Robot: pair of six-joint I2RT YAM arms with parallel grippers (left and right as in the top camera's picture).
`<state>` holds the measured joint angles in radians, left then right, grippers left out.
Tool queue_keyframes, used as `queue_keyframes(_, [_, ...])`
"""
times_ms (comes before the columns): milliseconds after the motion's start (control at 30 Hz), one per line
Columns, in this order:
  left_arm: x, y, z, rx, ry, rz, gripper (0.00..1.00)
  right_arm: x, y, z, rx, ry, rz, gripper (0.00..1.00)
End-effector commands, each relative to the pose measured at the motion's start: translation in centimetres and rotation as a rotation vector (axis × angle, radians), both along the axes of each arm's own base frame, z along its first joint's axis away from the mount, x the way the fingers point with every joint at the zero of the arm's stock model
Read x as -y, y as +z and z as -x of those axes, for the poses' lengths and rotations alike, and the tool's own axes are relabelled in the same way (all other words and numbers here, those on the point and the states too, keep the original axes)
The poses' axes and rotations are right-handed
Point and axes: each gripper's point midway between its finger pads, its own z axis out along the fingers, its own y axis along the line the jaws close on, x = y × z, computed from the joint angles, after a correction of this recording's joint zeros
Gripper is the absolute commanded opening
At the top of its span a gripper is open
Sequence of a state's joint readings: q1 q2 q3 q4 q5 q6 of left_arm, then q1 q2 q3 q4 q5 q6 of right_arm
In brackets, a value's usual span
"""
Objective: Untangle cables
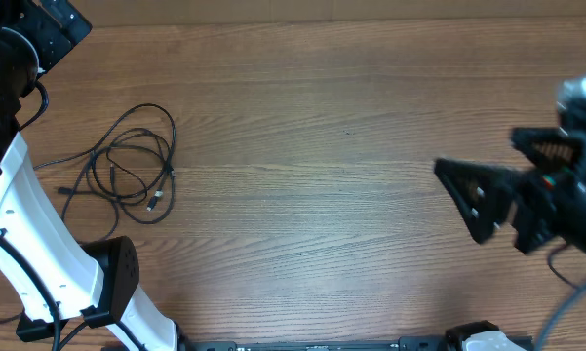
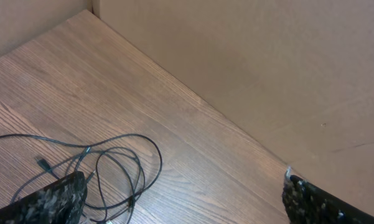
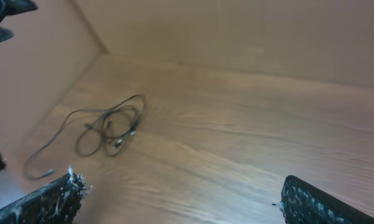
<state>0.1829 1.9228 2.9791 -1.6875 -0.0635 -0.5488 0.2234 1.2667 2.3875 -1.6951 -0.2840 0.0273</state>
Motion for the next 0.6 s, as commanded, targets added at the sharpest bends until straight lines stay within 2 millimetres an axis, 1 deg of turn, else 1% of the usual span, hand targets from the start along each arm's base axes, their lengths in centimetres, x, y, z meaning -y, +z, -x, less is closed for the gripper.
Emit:
queue_keyframes(0, [0.1, -0.1, -0.1, 0.000, 0.002, 0.013, 1.00, 2.2, -0.3, -0.3, 0.020, -0.119, 0.057, 1.00])
queue_keyframes(100, [0.1, -0.1, -0.1, 0.000, 0.002, 0.013, 1.00, 2.7, -1.3, -0.7, -0.009, -0.149, 0.084, 1.00])
queue_keyframes(233, [0.1, -0.1, -0.1, 0.000, 0.002, 0.013, 1.00, 3.7, -3.3, -3.0, -0.044, -0.216, 0.126, 1.00])
queue_keyframes(300, [0.1, -0.1, -0.1, 0.000, 0.002, 0.013, 1.00, 3.8, -4.2, -4.7, -0.032, -0.238, 0.121, 1.00])
queue_keyframes(367, [0.1, -0.1, -0.1, 0.000, 0.002, 0.013, 1.00, 3.8, -4.6, -6.4, 0.016, -0.253, 0.106, 1.00])
queue_keyframes(467, [0.1, -0.1, -0.1, 0.000, 0.002, 0.013, 1.00, 3.6, -5.4, -9.2, 0.150, -0.263, 0.055, 1.00])
queue_keyframes(500, [0.1, -0.1, -0.1, 0.000, 0.002, 0.013, 1.00, 3.7, -5.8, -9.7, 0.177, -0.268, 0.046, 1.00])
queue_keyframes(567, [0.1, -0.1, -0.1, 0.000, 0.002, 0.013, 1.00, 4.3, -7.3, -10.7, 0.237, -0.298, 0.033, 1.00])
